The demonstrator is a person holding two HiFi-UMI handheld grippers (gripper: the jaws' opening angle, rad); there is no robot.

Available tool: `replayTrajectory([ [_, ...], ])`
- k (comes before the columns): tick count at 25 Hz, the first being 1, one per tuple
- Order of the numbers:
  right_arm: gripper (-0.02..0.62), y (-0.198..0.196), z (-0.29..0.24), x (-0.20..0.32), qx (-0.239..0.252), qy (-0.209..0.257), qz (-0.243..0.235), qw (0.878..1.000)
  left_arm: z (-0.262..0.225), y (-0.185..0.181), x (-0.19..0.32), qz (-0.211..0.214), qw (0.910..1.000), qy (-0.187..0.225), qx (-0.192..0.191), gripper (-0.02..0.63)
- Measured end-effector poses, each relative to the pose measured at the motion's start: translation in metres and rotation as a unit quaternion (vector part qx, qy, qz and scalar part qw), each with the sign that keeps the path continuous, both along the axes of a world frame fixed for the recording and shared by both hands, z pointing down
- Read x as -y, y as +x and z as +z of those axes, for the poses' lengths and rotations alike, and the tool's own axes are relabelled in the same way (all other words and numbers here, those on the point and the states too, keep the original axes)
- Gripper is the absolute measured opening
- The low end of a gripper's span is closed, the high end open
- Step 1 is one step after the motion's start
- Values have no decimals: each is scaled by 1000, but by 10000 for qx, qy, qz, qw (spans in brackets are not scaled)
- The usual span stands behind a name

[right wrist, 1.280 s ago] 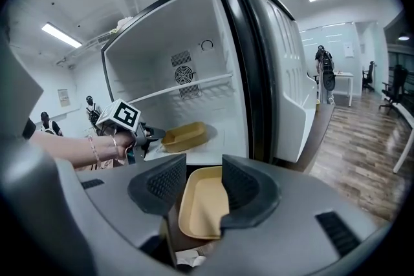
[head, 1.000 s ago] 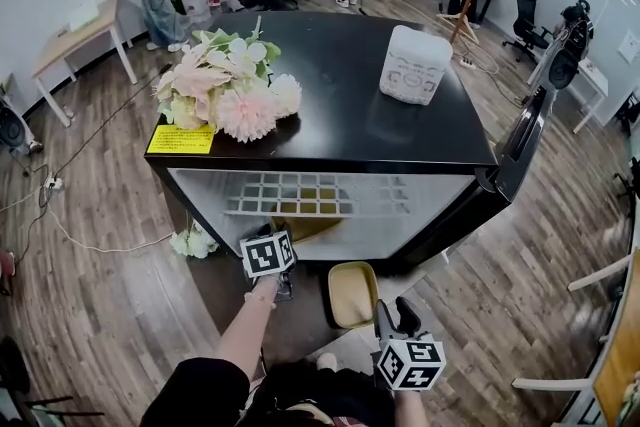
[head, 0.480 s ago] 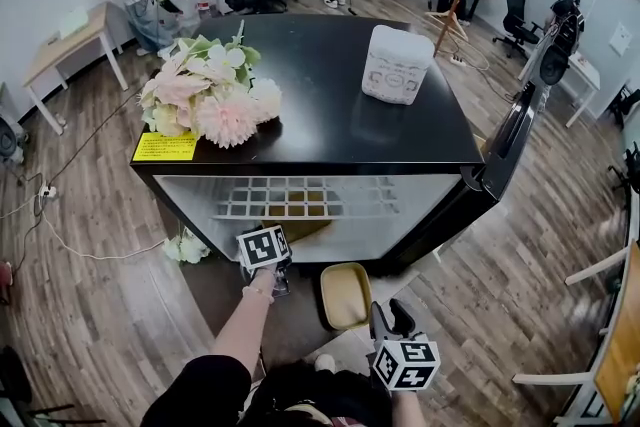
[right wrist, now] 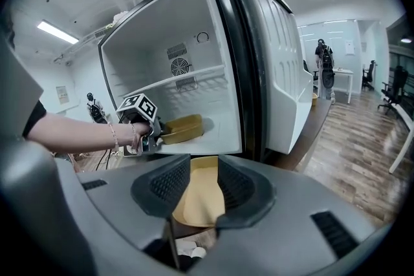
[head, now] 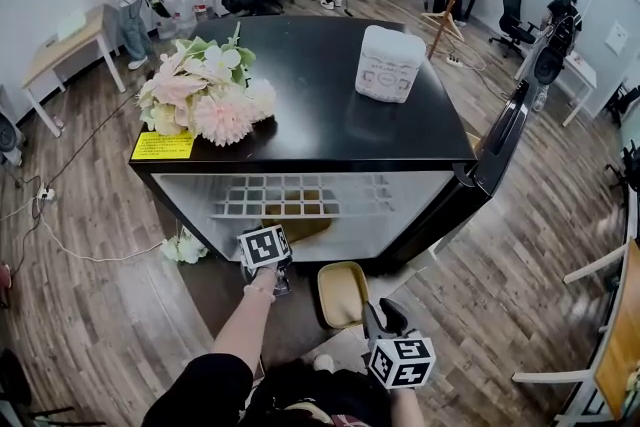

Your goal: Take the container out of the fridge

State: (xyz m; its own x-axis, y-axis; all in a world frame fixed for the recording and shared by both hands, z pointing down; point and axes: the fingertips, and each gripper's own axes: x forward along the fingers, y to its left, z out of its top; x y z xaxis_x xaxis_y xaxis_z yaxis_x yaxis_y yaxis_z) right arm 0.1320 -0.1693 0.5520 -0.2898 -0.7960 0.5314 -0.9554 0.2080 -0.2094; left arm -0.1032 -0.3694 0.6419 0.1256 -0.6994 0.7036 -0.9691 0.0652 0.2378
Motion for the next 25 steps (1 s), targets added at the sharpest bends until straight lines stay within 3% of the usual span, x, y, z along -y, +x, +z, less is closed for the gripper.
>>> replayTrajectory([
  [9, 87, -2, -3, -1, 3, 88, 34, 10000, -10, -6, -4, -266, 9995, 101, -102, 34],
  [25, 77, -22, -8, -10, -44, 203, -369, 9991, -32, -17, -37, -345, 9974, 398, -488, 15],
])
